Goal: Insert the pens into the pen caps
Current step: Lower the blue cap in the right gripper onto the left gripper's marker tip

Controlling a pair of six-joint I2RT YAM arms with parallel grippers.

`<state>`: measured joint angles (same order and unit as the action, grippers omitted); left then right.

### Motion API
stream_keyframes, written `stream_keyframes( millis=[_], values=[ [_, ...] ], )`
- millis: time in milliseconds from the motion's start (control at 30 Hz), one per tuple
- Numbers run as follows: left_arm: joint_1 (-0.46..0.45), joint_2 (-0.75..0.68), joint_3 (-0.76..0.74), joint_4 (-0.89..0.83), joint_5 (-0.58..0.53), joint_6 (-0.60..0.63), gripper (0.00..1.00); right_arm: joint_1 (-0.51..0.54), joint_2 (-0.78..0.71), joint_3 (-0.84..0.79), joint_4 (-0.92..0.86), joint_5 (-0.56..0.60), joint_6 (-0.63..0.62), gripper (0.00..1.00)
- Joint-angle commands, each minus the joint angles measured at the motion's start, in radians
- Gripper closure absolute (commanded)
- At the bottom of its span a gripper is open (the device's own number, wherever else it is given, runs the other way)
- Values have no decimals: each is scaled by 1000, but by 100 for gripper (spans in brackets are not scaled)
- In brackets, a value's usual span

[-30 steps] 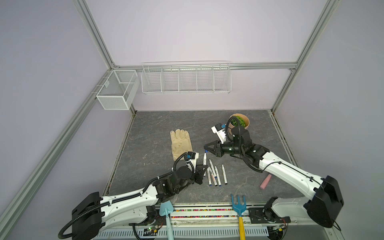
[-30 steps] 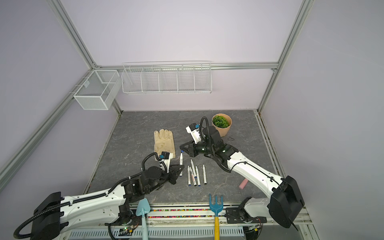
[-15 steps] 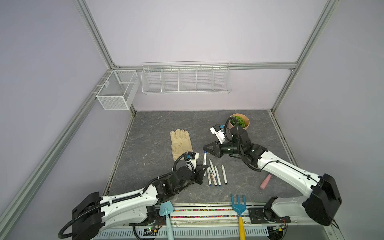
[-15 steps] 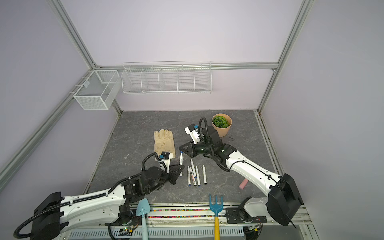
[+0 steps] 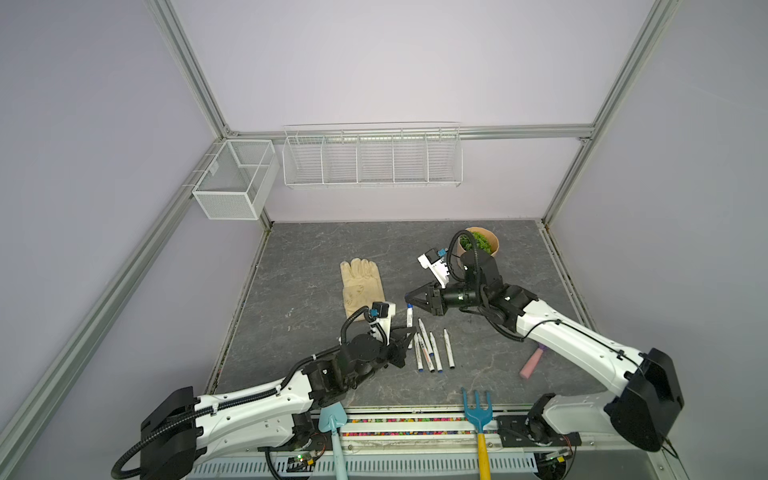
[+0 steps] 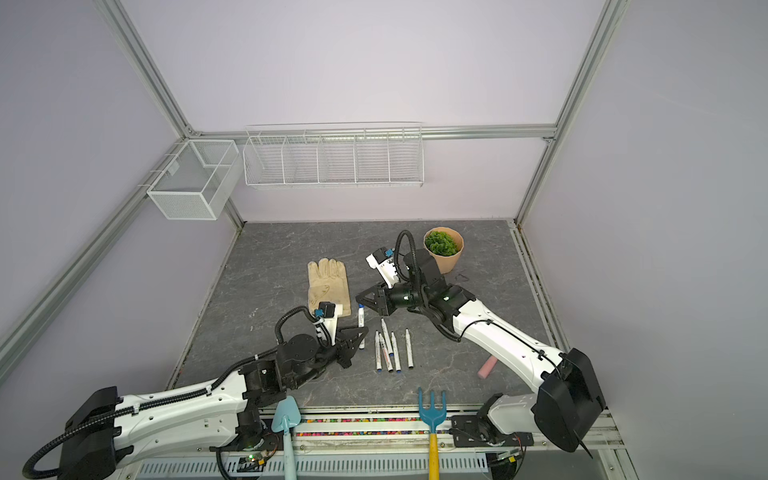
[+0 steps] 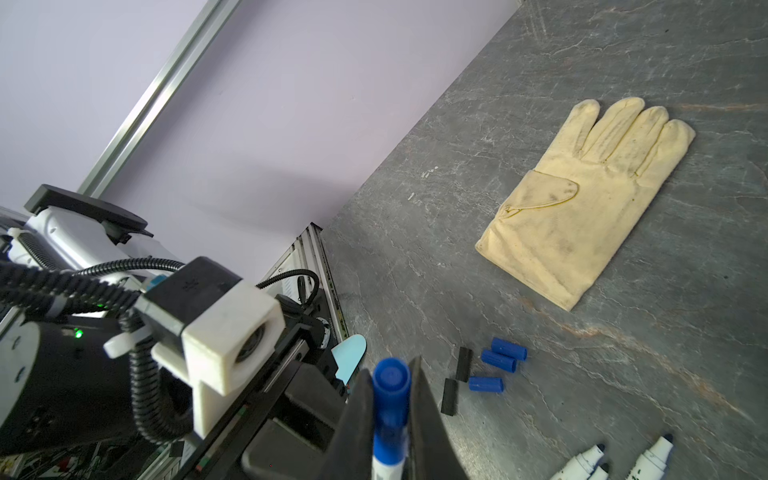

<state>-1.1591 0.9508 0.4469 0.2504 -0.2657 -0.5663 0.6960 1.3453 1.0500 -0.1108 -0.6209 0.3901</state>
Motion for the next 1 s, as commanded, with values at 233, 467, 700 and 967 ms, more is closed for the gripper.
stream_keyframes(
  millis=[233,467,700,967],
  values=[
    [13,-25,0,105,-131,35,100,3,-44,4,-238,-258,-54,93],
    [16,-39,5,91,-145,73,100,1,-65,17,-383,-274,-125,93],
    [15,-21,43,20,-148,139,100,6,-30,47,-440,-236,-177,92],
    [14,40,75,53,-142,225,100,28,-22,67,-482,-195,-227,92]
  ],
)
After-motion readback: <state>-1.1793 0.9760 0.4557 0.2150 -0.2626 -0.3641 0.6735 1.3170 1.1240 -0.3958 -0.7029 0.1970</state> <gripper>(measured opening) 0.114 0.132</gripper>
